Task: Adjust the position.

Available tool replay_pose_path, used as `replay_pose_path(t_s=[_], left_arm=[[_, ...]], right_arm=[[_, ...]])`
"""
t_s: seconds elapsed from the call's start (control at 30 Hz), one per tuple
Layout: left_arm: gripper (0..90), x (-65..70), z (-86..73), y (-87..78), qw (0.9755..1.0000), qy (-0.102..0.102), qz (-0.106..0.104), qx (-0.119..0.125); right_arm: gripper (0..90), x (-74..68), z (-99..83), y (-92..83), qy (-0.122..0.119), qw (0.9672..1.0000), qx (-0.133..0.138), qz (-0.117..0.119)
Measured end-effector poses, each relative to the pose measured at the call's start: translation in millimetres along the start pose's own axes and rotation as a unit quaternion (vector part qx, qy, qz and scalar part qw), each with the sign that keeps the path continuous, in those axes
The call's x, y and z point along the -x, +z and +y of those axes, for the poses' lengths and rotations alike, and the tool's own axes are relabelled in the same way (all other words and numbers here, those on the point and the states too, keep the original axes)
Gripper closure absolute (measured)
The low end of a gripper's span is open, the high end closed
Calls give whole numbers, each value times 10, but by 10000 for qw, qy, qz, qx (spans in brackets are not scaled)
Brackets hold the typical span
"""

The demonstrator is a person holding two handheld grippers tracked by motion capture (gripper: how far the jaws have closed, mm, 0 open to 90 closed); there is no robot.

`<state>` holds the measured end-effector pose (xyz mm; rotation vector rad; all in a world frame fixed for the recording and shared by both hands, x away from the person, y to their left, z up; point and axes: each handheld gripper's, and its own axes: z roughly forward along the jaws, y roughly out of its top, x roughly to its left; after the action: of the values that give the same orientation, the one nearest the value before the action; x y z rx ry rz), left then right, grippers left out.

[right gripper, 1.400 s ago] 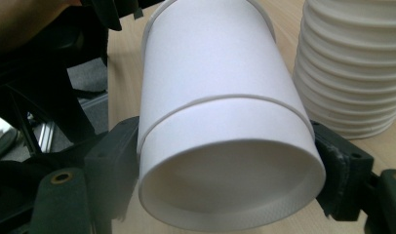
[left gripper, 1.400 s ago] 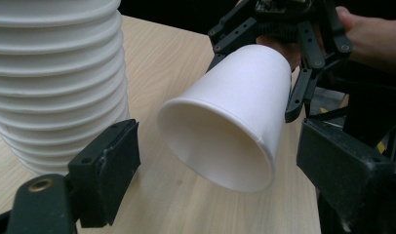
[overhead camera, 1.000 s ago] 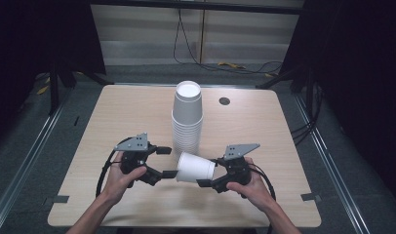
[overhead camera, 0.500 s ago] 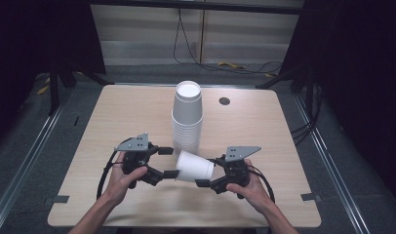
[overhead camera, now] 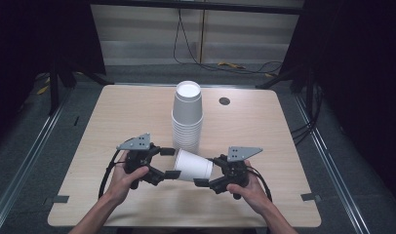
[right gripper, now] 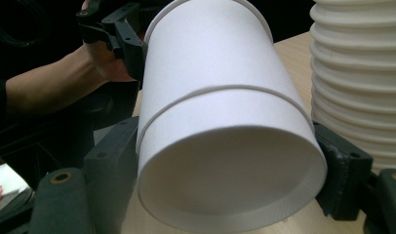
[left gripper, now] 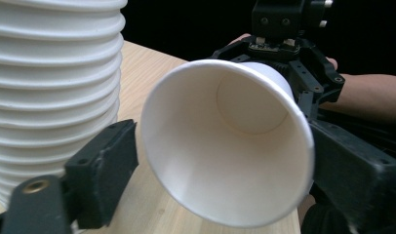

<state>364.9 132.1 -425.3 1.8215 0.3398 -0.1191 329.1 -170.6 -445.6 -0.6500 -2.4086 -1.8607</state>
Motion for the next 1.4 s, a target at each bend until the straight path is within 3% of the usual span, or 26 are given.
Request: replay_pose_path(t_s=[0.1, 0.17, 0.63, 0.87, 0.97, 1.1, 1.4], left_arm=[[21, -6, -2, 13, 9999, -44, 119, -12], [0, -6, -7, 24, 10000, -60, 51, -24], [0, 47, -9, 162, 9998, -39, -187, -101], [22, 97, 10, 191, 9997, 75, -81, -204], [20, 85, -4, 202, 9997, 20, -123, -222], [17, 94, -11, 215, 9996, 91, -149, -212], [46, 97, 25, 200, 9986, 126, -276, -427]], right_arm=[[229, -5, 8, 5, -3, 10000, 62, 23], [229, -11, 14, 12, -22, 9999, 104, 67], [230, -58, 36, 61, -59, 9997, 153, 178], [229, -57, 45, 66, -84, 9997, 149, 174], [228, -53, 41, 67, -85, 9997, 145, 185], [229, -57, 41, 70, -86, 9996, 173, 225], [230, -65, 30, 75, -75, 9996, 107, 264]])
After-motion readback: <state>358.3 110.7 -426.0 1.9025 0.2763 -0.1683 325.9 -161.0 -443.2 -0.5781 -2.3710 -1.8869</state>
